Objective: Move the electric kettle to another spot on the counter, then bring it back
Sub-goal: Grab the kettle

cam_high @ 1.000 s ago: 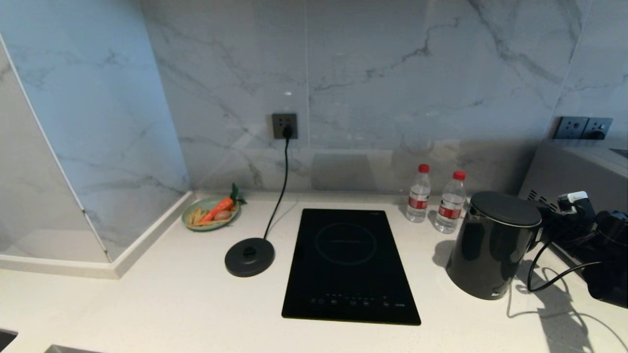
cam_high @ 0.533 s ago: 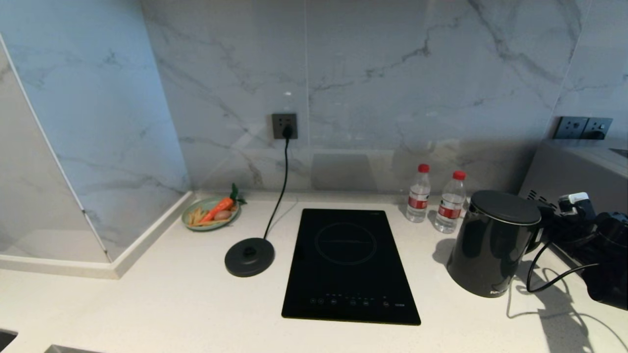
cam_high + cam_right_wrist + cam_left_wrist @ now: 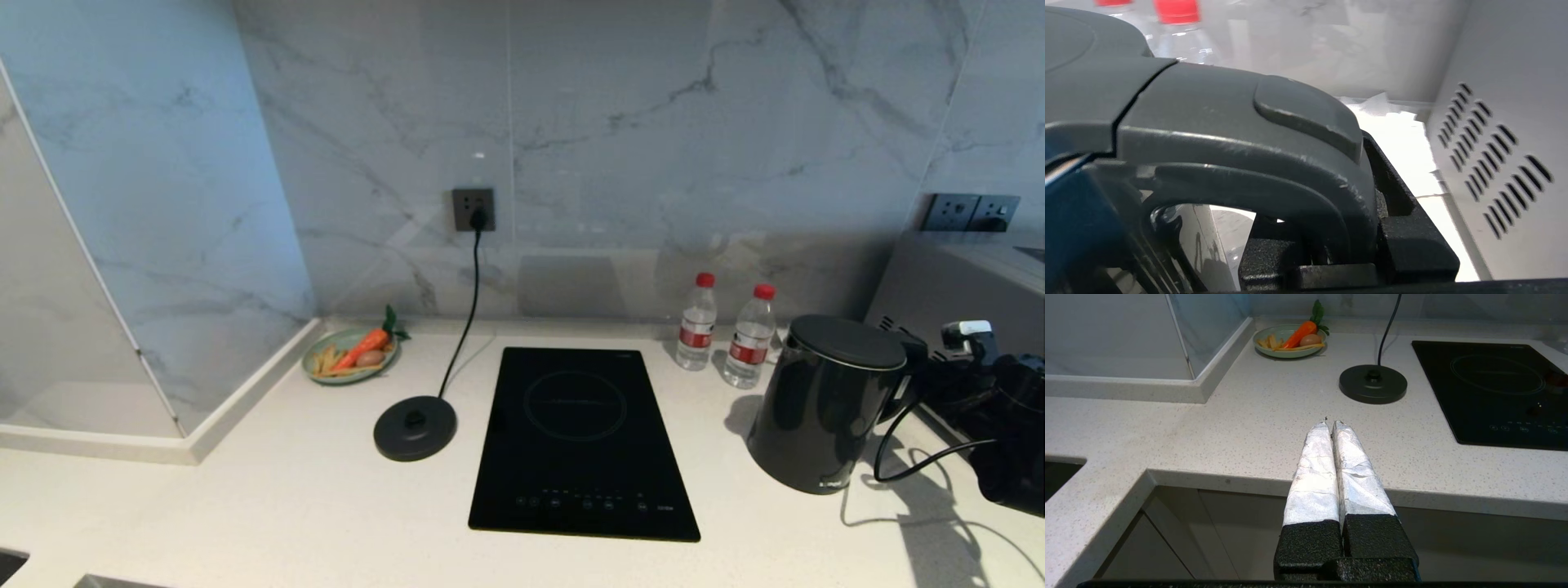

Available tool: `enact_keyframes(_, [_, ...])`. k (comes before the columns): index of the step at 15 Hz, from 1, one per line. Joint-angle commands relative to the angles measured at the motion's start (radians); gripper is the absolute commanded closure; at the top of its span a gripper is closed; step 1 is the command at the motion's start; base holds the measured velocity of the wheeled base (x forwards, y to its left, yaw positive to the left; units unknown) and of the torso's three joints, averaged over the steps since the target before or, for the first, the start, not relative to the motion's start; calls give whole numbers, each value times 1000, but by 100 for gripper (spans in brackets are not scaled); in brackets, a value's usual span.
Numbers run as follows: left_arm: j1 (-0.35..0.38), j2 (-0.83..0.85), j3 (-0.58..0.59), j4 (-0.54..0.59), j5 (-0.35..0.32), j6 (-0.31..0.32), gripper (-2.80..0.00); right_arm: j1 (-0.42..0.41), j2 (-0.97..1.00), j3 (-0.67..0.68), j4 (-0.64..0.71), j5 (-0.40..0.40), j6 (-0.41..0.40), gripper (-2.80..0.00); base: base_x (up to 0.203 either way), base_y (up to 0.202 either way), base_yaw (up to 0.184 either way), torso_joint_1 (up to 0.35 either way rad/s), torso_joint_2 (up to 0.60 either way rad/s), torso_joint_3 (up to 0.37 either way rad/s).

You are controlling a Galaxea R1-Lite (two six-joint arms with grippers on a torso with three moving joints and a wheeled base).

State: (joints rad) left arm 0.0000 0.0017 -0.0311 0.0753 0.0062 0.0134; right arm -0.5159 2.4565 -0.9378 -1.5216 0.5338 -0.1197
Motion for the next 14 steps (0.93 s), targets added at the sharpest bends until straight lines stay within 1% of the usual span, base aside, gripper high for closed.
enact_keyframes(1, [0, 0, 0, 0, 0, 0, 0, 10, 35, -16, -8, -15, -6, 0, 0, 0, 0, 0, 0, 0])
enact_keyframes(6, [0, 0, 0, 0, 1, 0, 0, 40, 25, -18, -8, -86, 3, 0, 0, 0, 0, 0, 0, 0])
enact_keyframes(10, [0, 0, 0, 1, 0, 0, 0, 53, -22, -18, -8, -93, 77, 0, 0, 0, 0, 0, 0, 0])
enact_keyframes(14, [0, 0, 0, 0, 1, 0, 0, 115, -43, -21, -8, -156, 80, 0, 0, 0, 0, 0, 0, 0])
